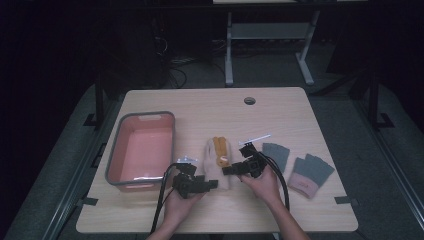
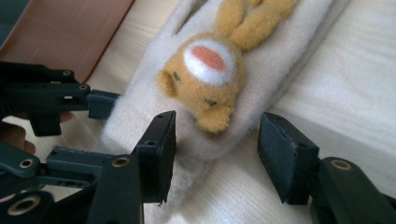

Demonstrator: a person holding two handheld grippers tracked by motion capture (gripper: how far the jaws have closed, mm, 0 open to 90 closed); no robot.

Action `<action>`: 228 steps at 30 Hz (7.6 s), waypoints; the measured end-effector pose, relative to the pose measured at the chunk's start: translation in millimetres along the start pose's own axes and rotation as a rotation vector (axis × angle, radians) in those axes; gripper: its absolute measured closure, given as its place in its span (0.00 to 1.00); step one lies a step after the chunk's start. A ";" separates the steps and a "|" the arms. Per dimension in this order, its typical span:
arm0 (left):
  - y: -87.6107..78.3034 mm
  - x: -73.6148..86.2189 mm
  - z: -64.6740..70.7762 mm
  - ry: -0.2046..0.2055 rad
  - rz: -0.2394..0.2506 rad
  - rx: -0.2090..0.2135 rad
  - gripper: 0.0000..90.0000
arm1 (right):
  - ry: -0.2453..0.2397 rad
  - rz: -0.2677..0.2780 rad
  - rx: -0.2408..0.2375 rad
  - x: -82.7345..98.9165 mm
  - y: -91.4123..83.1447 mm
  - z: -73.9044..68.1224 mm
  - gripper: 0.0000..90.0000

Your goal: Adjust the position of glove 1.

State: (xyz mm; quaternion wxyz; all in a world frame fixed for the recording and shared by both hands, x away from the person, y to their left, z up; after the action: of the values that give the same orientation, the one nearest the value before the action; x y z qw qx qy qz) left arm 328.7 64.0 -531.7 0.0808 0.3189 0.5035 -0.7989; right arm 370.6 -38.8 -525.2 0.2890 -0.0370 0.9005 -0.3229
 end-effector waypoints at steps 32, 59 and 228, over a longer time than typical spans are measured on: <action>0.3 -7.1 5.8 -0.058 -0.024 0.132 0.75 | 0.216 0.174 -0.185 0.7 11.4 0.4 0.93; -41.1 -37.2 14.6 -0.011 0.063 0.205 0.75 | 0.155 0.224 -0.228 -24.9 -22.8 -36.9 0.93; -132.4 -33.0 -173.6 -0.307 0.002 0.024 0.77 | 0.045 -0.088 -0.356 -130.6 116.8 -132.0 0.82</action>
State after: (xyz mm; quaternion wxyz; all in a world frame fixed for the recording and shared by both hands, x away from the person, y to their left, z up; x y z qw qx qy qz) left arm 369.4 269.8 -462.8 0.1539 0.1945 0.4755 -0.8441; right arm 421.1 160.4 -448.4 0.2435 -0.1196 0.9471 -0.1717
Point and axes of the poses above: each handheld gripper's, and its own axes: y roughly forward along the jaws, x roughly out of its underside, z roughly to its right, the point moved 10 cm from there along y, roughly forward along the jaws, and after that the axes turned 12 degrees about -x, right-handed, at the moved point
